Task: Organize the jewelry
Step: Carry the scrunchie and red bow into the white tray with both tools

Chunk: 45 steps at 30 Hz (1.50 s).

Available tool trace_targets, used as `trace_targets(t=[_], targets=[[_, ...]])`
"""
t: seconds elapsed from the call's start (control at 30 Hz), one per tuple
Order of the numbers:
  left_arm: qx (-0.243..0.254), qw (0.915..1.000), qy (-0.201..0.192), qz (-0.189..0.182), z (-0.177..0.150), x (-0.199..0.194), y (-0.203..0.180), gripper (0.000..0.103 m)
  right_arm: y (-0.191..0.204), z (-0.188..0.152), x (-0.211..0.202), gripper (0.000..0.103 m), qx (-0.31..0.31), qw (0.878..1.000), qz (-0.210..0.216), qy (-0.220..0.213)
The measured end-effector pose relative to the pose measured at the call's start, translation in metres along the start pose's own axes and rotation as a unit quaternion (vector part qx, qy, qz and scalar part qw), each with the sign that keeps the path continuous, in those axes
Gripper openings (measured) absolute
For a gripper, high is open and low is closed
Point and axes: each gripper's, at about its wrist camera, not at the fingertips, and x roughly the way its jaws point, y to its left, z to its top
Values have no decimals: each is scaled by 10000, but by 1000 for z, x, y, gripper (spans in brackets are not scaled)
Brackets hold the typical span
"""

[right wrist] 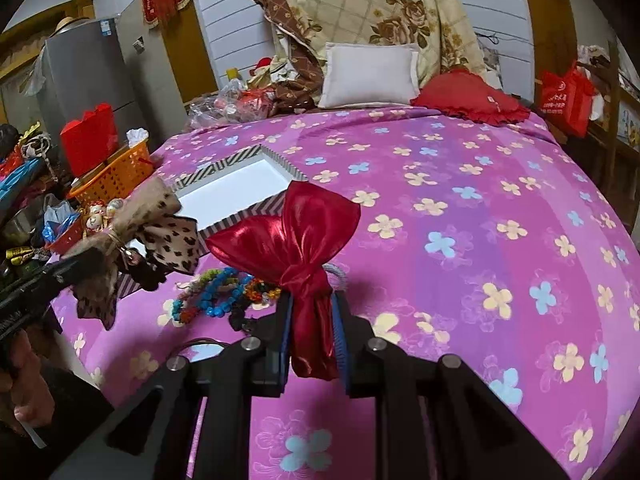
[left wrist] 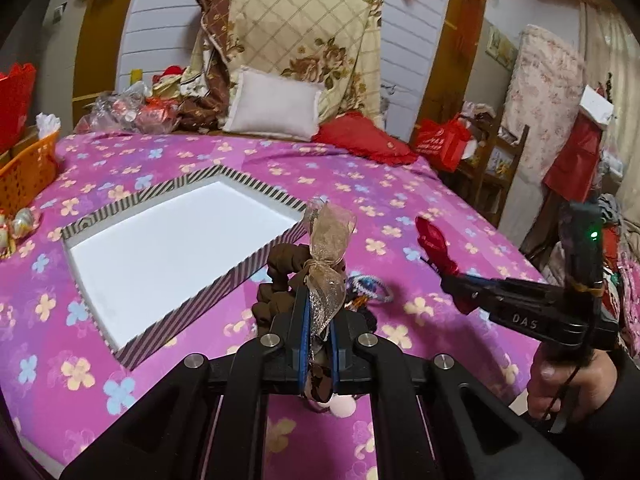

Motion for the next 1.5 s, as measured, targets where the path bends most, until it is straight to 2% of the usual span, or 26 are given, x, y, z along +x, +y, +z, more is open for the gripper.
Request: trace_targets(t=[0.13, 0.27, 0.47, 0.63, 0.87, 0.97, 1.07, 1.17, 1.3, 1.43, 1.5], targets=[[-85, 9999, 14, 111, 2, -3, -1, 0, 6, 2, -1, 19, -59, 10000, 7, -46], [-192, 9995, -101, 239, 8, -11, 4, 0, 10, 2, 0, 19, -154, 9997, -177, -61], [-200, 9993, -227, 236, 16, -13, 14, 0, 11, 1, 10, 19, -122, 9997, -171, 150], [-249, 9982, -352, 422, 34, -7, 24, 0, 19, 9, 13, 19, -227, 9997, -102, 51], [-506, 9938, -587, 803, 69, 3, 63, 0, 25, 40, 29, 19, -301, 9994, -147, -35], [-744, 9899, -631, 1030, 72, 14, 85, 0, 32, 63, 41, 19, -376, 9992, 56, -156], [-1009, 9856, -512, 1260, 62, 29, 109, 0, 44, 80, 64, 19, -438, 9981, 386, -205], [-1226, 9797, -166, 1576, 47, 48, 129, 0, 58, 86, 88, 20, -454, 9978, 446, -187], [-1281, 9750, -67, 1815, 43, 55, 138, 0, 78, 92, 123, 20, -641, 9967, 485, 102], [-1333, 9728, 85, 1893, 40, 65, 140, 0, 94, 105, 146, 20, -576, 9942, 881, 215], [-1357, 9712, 161, 1950, 39, 69, 141, 0, 100, 106, 157, 20, -544, 9941, 893, 295]])
